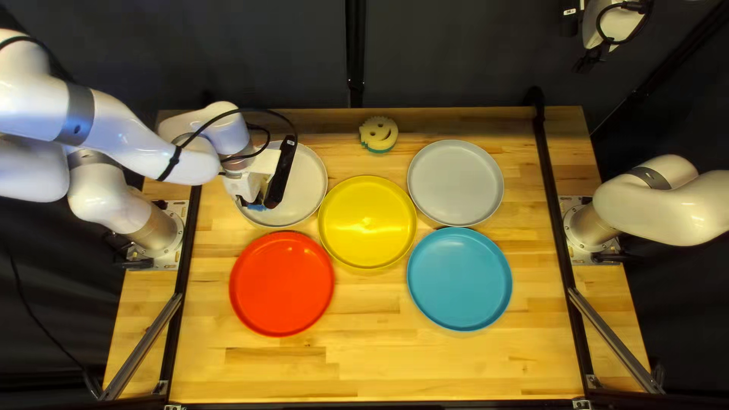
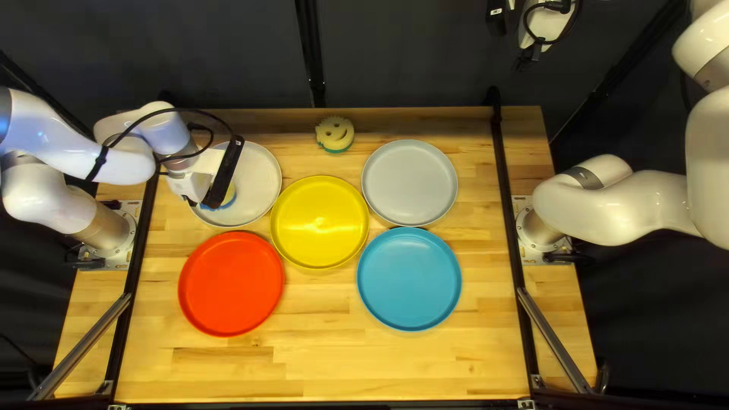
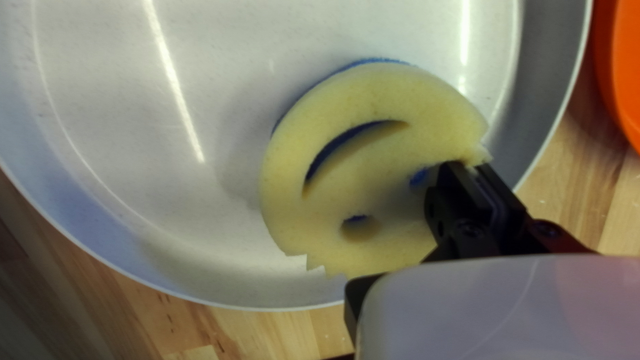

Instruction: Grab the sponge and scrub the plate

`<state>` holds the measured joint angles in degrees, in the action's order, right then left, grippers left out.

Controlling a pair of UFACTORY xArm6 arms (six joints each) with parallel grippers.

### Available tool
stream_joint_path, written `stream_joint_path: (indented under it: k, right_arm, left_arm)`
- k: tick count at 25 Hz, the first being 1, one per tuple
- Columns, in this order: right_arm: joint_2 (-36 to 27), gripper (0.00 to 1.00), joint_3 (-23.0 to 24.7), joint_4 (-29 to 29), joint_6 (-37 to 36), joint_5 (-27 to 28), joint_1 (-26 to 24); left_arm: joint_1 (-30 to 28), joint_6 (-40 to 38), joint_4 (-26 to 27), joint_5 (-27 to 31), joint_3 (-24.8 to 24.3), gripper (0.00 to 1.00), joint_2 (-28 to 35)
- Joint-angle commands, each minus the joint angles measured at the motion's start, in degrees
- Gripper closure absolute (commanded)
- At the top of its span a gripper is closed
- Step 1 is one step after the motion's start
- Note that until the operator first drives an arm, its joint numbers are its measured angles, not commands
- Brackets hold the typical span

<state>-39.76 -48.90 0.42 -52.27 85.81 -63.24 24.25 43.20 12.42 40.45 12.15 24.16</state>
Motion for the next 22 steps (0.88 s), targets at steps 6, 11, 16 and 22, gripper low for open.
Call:
stream_joint_path:
  k: [6, 11, 16, 22]
  right_arm:
    - [0.0, 0.0, 0.0, 0.0, 0.0, 0.0, 0.0]
    - [0.0, 0.0, 0.0, 0.0, 0.0, 0.0, 0.0]
    - [0.0, 0.0, 0.0, 0.0, 0.0, 0.0, 0.0]
    - [0.0, 0.0, 0.0, 0.0, 0.0, 0.0, 0.0]
  left_arm:
    - [5.71, 6.25, 0.88, -0.91, 6.77, 1.0, -8.2]
    - [5.77, 6.36, 0.75, -0.32, 9.74, 1.0, -10.18]
    - [1.71, 3.38, 0.95, -0.86, 9.84, 1.0, -9.7]
    - [-4.82, -0.6, 2.14, -2.12, 7.5, 1.0, -7.47]
